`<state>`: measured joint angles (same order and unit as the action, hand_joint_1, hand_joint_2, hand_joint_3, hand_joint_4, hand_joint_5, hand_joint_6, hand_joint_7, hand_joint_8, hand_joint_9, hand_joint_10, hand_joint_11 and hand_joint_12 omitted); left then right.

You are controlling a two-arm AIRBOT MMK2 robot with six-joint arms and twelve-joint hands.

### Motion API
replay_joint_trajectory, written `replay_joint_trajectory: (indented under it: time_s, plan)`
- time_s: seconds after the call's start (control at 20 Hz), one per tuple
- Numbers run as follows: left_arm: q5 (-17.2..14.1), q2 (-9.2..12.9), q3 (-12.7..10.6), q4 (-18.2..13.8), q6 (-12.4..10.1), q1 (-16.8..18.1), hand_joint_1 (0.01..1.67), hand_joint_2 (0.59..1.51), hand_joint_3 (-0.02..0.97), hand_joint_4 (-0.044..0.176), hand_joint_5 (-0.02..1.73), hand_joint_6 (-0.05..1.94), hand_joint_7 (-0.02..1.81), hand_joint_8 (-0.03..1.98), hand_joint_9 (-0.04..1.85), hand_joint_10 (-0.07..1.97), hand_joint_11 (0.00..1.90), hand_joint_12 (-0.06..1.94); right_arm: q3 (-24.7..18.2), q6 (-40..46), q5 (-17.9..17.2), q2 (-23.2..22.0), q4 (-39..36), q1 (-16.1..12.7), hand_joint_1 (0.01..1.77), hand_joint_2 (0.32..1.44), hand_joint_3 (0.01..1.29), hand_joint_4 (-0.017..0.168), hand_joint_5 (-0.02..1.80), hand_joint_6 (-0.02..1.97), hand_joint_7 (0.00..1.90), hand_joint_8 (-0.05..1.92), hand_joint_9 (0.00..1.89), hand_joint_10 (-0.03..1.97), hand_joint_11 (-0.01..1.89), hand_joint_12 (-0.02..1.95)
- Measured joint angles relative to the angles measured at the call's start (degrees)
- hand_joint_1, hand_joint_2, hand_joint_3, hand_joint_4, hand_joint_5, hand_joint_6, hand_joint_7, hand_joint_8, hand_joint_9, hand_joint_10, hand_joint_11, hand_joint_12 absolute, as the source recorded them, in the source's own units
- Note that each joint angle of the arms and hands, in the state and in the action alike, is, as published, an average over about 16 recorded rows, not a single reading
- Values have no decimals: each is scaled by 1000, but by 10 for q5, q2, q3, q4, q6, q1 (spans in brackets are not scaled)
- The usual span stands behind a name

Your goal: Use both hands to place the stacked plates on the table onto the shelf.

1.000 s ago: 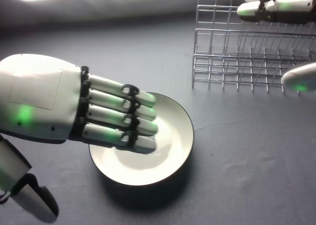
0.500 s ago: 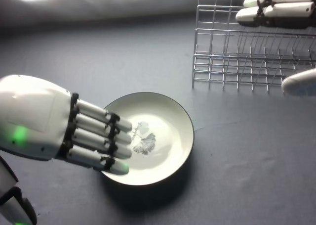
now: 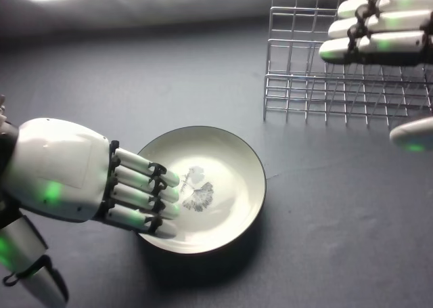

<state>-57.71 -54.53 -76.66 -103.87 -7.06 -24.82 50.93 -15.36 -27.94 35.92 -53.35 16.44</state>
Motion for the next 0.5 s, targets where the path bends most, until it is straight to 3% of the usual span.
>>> replay_joint_trajectory:
  time_s: [0.5]
  plan:
    - [20,-29,-49,-3,8,-15,18,1018,19,2,18,-5,15,-4,17,3,15,11,25,-1,9,41,3,28,47,1242,14,8,174,23,146,12,108,3,13,213]
